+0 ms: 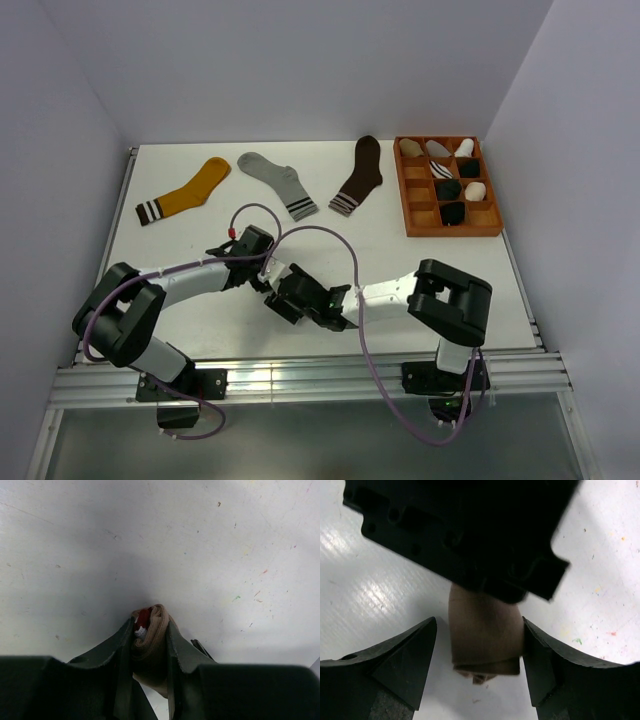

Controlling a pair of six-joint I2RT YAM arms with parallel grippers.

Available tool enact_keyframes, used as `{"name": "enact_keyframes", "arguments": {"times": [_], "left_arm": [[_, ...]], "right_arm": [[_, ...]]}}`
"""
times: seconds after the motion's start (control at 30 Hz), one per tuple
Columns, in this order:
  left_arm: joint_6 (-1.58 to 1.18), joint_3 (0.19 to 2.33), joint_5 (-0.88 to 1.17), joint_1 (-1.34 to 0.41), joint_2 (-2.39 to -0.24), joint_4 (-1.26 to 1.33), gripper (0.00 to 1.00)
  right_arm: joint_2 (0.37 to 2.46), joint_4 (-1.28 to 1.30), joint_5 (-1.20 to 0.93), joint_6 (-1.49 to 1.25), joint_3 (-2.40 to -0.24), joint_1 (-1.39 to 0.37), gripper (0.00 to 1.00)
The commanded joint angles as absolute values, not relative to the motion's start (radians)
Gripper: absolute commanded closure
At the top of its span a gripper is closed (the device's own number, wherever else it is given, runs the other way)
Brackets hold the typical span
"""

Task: Roll the socks
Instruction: Pick up the sock at the center of the board.

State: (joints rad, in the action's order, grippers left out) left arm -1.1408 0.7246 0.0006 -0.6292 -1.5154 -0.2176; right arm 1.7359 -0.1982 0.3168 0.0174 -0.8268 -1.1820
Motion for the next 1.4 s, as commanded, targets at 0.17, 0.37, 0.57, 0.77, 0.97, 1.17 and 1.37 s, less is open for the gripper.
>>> {"name": "enact_keyframes", "arguments": {"times": [0.17, 0.37, 0.57, 0.77, 0.97, 1.17, 1.37], "left_arm": [[-1.103, 0.715, 0.026, -0.643, -1.555, -0.307, 1.00], [-1.098, 0.712, 0.032, -0.643, -1.551, -0.299, 0.99], [-1.086, 0.733, 0.029, -0.641, -1.532, -0.305, 0.91], [-1.042, 0.807, 0.005, -0.603, -1.500, -0.356, 0.62], [-0.962, 0.917, -0.034, -0.461, -1.473, -0.432, 0.41], [-0.876, 1.047, -0.038, -0.295, -1.448, -0.509, 0.32], [-0.798, 1.071, -0.051, -0.175, -1.295, -0.526, 0.32]], "right_arm": [[1.813, -0.242, 0.348, 0.040, -0.900, -1.198, 0.32], [1.825, -0.172, 0.341, 0.006, -0.903, -1.195, 0.74], [1.769, -0.086, 0.315, -0.074, -0.856, -1.184, 1.00], [1.701, -0.008, 0.308, -0.158, -0.795, -1.164, 1.00], [1.605, 0.034, 0.322, -0.241, -0.723, -1.126, 1.00], [1.442, 0.086, 0.360, -0.301, -0.689, -1.075, 1.00], [1.251, 0.204, 0.388, -0.360, -0.715, -0.892, 1.00]]}}
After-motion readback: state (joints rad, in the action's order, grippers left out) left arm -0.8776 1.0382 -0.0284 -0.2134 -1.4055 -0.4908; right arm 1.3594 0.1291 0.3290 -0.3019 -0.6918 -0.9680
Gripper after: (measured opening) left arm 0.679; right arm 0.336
